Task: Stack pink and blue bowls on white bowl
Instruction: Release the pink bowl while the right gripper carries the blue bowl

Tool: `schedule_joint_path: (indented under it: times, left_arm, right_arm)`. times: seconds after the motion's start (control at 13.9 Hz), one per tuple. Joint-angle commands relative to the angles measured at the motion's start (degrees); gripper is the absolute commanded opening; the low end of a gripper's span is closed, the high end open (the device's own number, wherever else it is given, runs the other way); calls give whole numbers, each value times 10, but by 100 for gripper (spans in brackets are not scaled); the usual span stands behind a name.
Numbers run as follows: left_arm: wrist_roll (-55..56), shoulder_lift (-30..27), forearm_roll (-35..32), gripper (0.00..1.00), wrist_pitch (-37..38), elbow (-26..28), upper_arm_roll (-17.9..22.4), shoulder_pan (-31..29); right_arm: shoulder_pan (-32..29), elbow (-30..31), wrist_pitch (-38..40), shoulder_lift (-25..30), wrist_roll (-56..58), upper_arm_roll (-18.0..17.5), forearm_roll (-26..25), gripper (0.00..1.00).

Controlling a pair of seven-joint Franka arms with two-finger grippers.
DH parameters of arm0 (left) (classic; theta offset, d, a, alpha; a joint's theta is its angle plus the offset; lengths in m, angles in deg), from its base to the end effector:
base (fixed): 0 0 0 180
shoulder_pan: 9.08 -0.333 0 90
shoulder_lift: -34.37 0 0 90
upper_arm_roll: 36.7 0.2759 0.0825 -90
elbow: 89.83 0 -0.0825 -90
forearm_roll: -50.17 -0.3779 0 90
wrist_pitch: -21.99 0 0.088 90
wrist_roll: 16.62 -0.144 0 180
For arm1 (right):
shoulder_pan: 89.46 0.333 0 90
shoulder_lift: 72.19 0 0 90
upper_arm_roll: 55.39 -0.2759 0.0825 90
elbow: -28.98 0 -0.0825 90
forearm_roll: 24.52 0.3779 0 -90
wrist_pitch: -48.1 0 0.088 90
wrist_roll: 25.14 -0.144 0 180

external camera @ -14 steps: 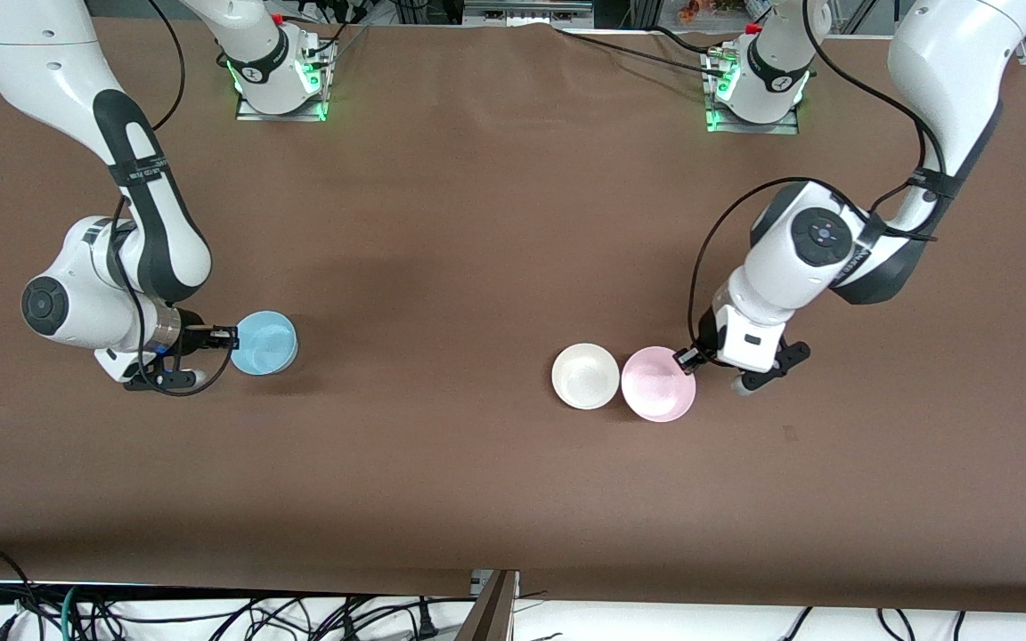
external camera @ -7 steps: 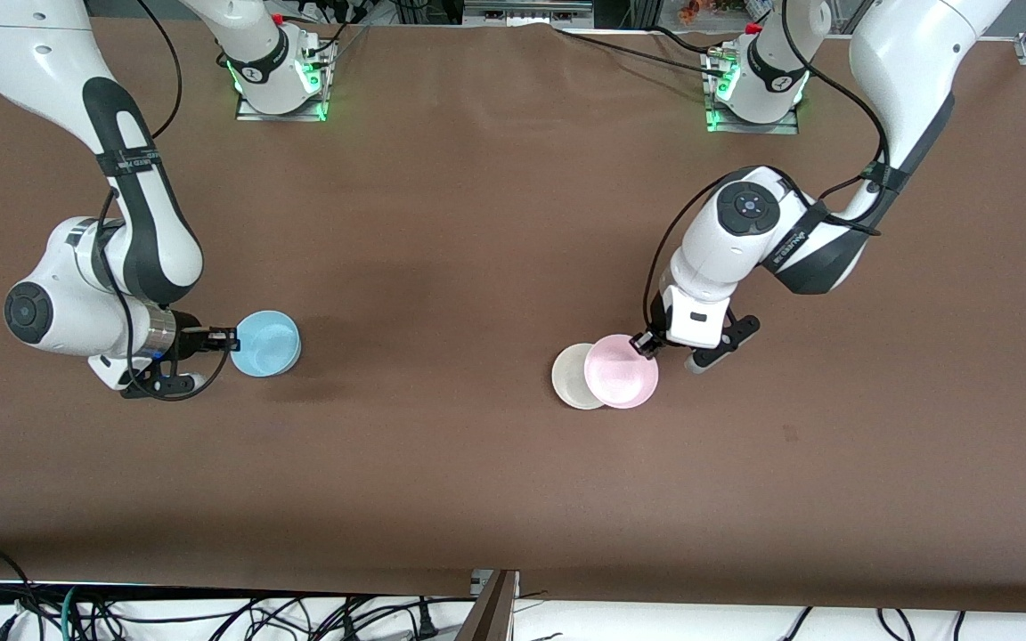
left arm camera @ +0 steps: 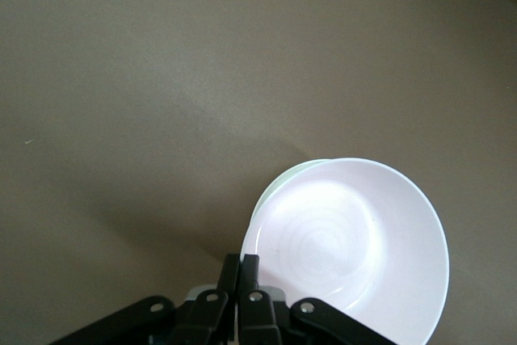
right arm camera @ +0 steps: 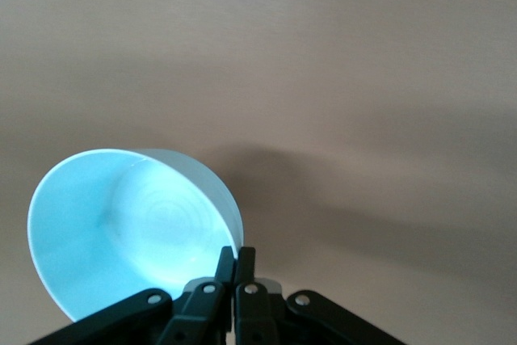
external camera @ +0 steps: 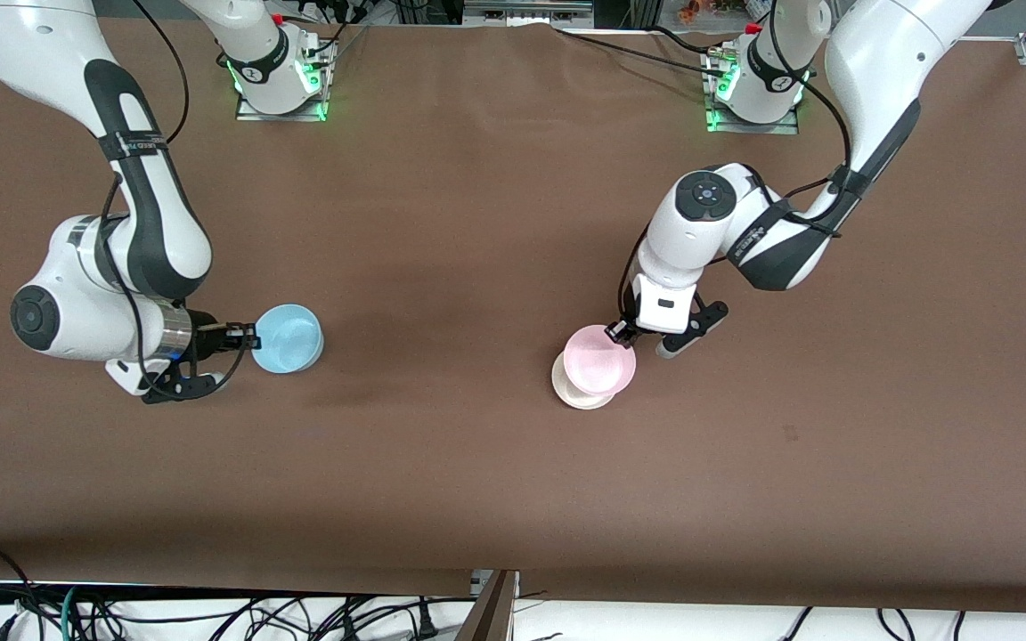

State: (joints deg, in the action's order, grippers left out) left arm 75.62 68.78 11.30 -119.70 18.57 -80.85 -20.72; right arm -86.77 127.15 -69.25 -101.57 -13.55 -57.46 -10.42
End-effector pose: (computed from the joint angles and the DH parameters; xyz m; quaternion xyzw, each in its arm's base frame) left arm 0.5452 -0.3201 0.2140 0.9388 0.3261 0.0787 0.0781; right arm 0.6161 0.0719 0.2134 -0.9870 -0.0737 0.0815 0.1176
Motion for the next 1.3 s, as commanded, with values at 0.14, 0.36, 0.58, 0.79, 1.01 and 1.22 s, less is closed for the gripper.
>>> schedule_joint_path:
  times: [0.14,0.36,0.58,0.79,1.01,1.22]
  left_arm:
    - [62,21,-48,0,-28,-2,6,11]
    - [68,22,-48,0,-29,-2,6,13]
    - [68,29,-49,0,-30,-6,7,15]
    - [73,36,-66,0,-31,-10,8,15]
    - [116,50,-117,0,-31,-12,8,15]
    - [129,54,-134,0,-31,-13,9,15]
  right_arm:
    - [41,-25,12,1,-70,-7,12,0]
    - [65,-39,12,-1,-121,-7,12,0]
    - [82,-50,12,-7,-157,-7,12,0]
    - [91,-54,12,-9,-170,-7,12,0]
    - [104,-59,5,-14,-204,-7,14,0]
    - [124,-81,5,-25,-248,-7,34,0]
